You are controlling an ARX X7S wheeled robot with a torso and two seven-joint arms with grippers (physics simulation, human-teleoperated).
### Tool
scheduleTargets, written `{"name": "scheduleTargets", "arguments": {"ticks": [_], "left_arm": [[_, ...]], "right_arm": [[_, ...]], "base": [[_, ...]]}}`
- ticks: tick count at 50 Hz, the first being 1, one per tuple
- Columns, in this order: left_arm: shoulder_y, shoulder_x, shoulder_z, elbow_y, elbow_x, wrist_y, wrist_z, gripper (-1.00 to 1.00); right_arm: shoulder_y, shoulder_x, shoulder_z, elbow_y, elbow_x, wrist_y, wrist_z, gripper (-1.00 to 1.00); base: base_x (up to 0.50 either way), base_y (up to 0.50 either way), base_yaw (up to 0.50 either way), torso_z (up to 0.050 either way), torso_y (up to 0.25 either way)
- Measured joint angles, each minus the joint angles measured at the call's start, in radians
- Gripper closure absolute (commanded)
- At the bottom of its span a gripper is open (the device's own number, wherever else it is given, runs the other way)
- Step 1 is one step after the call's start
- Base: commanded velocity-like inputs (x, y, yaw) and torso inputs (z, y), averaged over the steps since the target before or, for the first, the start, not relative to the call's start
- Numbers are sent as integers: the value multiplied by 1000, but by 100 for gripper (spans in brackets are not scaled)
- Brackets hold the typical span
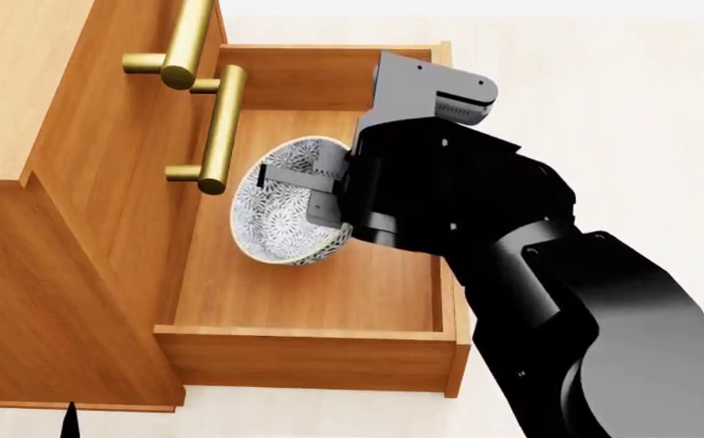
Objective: Put the bowl in the bottom drawer of the cabinet and close it.
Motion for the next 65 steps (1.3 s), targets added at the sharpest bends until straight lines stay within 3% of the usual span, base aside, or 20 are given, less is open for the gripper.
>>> {"name": "scheduleTargets", "arguments": {"ticks": [5,6,37,65], "left_arm": [[0,-1,1,-1,0,2,0,-100],[0,-1,2,-2,0,2,0,-100],[0,-4,9,-8,0,14,-2,-100],[-6,-5,26,-10,4,13,-6,-100]], "right_arm": [[-2,2,2,-2,3,0,0,100],[-2,2,2,-2,3,0,-1,-100],[12,24,33,-43,11,11,3,-100],[28,197,93,-366,44,-24,160,-100]], "base": [[0,0,0,0,0],[0,0,0,0,0],[0,0,0,0,0],[0,0,0,0,0]]}}
